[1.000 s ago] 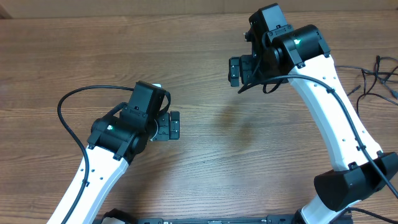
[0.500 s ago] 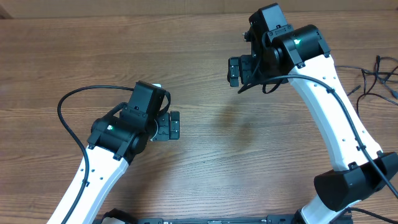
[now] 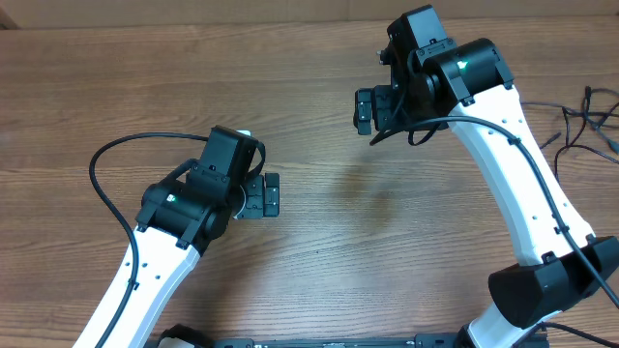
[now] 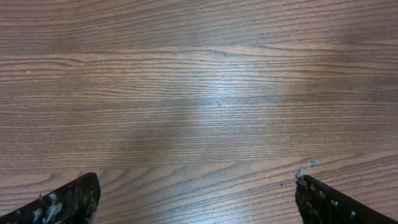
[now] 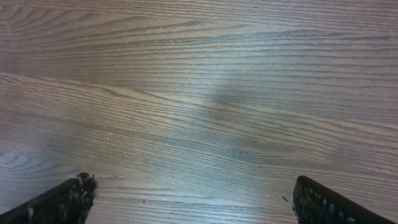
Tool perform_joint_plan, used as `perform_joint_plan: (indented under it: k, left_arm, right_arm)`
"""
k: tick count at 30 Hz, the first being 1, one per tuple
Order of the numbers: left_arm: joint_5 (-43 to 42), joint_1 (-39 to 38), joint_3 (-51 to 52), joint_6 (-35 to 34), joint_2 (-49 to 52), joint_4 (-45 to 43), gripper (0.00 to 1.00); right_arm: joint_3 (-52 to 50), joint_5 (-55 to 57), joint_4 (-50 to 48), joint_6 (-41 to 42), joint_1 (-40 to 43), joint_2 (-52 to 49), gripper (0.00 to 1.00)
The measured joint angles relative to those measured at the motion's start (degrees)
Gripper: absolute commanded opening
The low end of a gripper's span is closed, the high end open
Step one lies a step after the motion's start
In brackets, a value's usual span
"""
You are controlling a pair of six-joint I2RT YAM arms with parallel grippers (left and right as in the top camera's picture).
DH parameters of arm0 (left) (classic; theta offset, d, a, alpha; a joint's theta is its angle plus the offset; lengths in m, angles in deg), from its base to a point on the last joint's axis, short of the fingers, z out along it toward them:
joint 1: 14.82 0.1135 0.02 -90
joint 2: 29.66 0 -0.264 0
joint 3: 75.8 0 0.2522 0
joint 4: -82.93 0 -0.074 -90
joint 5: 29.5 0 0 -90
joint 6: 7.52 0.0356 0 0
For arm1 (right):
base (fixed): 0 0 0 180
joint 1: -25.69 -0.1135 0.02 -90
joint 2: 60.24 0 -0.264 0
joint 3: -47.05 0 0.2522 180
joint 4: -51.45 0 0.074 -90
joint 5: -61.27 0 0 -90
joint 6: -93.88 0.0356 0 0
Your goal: Untangle cables
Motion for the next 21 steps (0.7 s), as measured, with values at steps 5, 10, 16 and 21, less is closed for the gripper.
perform_joint_plan:
  k: [5,10,16,21]
  left_arm:
    - [0.00,0.00,0.00,0.00,0.00,0.00,0.99]
    - [0.26,0.00,0.00,0.11,-0.42,0.04,1.00]
    - [0.57,0.00,1.68,2.97,-5.81,-0.52,1.00]
    - [0.68,0.00,7.21,6.64,-12.63,-6.54,0.99]
  right_arm:
    - [0.00,0.00,0.00,0.00,0.00,0.00,1.00]
    - [0.00,0.00,0.00,-0.02,0.00,0.00,1.00]
    - [0.00,0.00,-0.02,0.00,0.00,0.00,1.00]
    - [0.00,-0.02,-0.02,0.00,0.00,0.00,1.00]
